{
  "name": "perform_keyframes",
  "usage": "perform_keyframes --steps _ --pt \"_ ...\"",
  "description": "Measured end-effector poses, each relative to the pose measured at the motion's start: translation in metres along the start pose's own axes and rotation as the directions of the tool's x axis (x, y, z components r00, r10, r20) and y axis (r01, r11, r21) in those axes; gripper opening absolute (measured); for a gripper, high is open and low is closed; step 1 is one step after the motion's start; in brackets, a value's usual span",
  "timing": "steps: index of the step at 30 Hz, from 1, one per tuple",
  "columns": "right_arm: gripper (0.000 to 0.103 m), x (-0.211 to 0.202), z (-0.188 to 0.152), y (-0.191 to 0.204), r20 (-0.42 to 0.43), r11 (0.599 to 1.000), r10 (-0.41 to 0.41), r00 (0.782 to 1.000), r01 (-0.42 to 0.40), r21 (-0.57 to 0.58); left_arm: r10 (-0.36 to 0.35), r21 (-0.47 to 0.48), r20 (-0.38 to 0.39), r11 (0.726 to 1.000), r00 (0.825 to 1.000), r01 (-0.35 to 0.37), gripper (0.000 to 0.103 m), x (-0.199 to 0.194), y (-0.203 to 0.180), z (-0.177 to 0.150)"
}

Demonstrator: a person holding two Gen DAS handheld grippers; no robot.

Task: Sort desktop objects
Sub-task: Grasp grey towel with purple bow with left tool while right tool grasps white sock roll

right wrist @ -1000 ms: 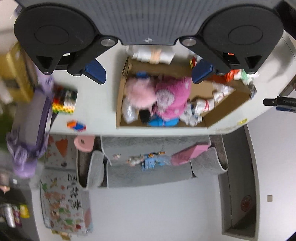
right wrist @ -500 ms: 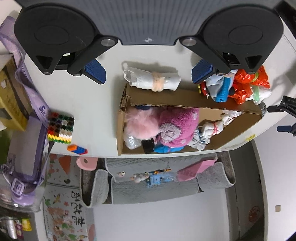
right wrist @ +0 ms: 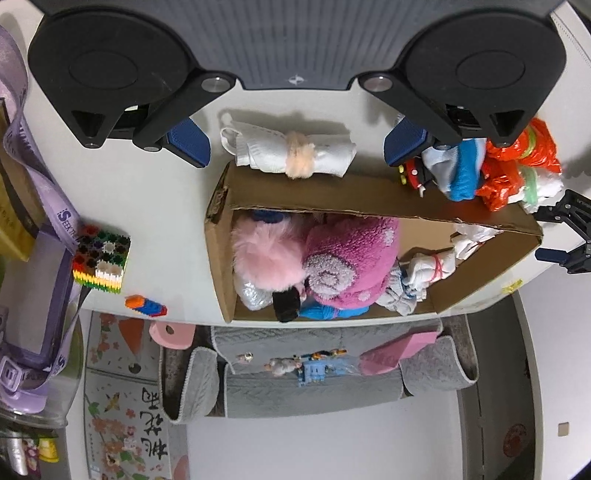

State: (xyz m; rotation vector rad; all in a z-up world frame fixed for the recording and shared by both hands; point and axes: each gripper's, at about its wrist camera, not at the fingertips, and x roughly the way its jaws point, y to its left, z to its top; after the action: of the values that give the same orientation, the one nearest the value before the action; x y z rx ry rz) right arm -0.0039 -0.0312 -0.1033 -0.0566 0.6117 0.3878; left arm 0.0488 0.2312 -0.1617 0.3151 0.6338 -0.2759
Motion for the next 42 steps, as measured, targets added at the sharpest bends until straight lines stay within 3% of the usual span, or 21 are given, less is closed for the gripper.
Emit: perform_keyframes --steps 17,22,24,26,34,42 --pt "0.101 0.008 0.003 -0.003 -0.063 0.999 0.013 0.998 -0.010 0.053 -0.063 -0.064 -0.019 0.996 0.998 0.061 0.102 0.003 0.008 0.000" --pt "0.089 0.008 0.004 0.000 -0.054 0.999 0.016 0.998 -0.013 0.049 -0.078 -0.093 -0.020 0.993 0.997 0.076 0.098 0.003 0.008 -0.002" --pt "0.076 0.006 0.004 0.000 -0.046 0.999 0.024 0.999 -0.022 0.048 -0.103 -0.115 -0.013 0.988 0.995 0.100 0.083 0.002 0.010 -0.002" --pt "0.072 0.005 0.004 0.000 -0.040 0.998 0.035 0.999 -0.032 0.054 -0.126 -0.145 -0.011 0.982 0.992 0.124 0.074 0.001 0.010 -0.002" --pt "0.070 -0.002 0.000 -0.002 -0.028 0.997 0.041 0.999 -0.039 0.059 -0.096 -0.148 -0.001 0.984 0.995 0.095 0.071 -0.013 0.001 -0.009" --pt "0.070 -0.016 0.000 -0.011 0.011 0.994 0.052 0.999 -0.053 0.093 -0.014 -0.164 -0.010 0.986 1.000 0.012 0.070 -0.038 0.002 -0.016"
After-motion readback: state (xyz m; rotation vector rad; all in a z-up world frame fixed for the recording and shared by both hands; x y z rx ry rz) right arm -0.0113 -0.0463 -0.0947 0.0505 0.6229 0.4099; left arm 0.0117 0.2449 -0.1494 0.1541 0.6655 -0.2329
